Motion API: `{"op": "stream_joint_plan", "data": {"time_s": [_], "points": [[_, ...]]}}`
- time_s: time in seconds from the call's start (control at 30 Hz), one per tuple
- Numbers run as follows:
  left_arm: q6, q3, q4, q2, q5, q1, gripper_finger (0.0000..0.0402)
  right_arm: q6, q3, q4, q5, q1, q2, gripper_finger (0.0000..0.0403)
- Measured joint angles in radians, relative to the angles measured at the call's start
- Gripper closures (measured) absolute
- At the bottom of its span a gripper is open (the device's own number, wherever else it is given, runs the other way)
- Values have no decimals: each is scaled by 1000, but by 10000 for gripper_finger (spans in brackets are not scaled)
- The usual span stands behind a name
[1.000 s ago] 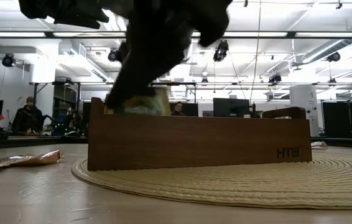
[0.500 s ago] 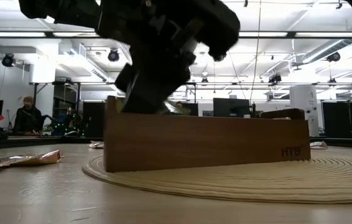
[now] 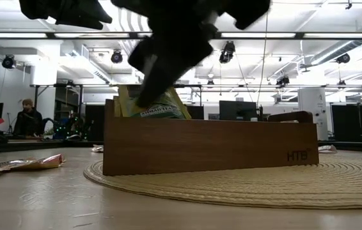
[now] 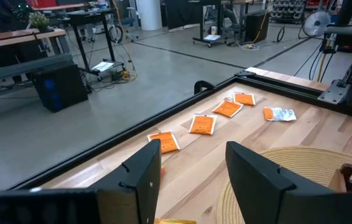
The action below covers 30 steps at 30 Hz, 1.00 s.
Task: Pick & Place Tea
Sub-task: Put the green tea bag into the left section of the wooden organizer
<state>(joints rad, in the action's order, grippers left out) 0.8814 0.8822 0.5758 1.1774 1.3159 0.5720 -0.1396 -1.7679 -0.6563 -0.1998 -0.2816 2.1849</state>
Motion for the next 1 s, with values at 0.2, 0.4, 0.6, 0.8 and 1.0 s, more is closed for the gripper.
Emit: {"op": "stream_joint_plan", "data": {"time_s": [0.2, 0.4, 0.6, 0.8, 1.0], "points": [[0, -1, 0, 0, 0, 0, 227, 5, 0, -82, 120, 0, -3, 394], [0, -1, 0, 0, 0, 0, 227, 4, 4, -70, 146, 0, 19, 394], [0, -1, -1, 0, 0, 0, 227, 2, 5, -44, 113, 3, 47, 394], [0, -1, -1, 0, 0, 0, 227, 15, 7, 34, 113, 7, 38, 394], [0, -2, -1, 0, 0, 0, 227, 53, 6, 71, 113, 7, 5, 394]]}}
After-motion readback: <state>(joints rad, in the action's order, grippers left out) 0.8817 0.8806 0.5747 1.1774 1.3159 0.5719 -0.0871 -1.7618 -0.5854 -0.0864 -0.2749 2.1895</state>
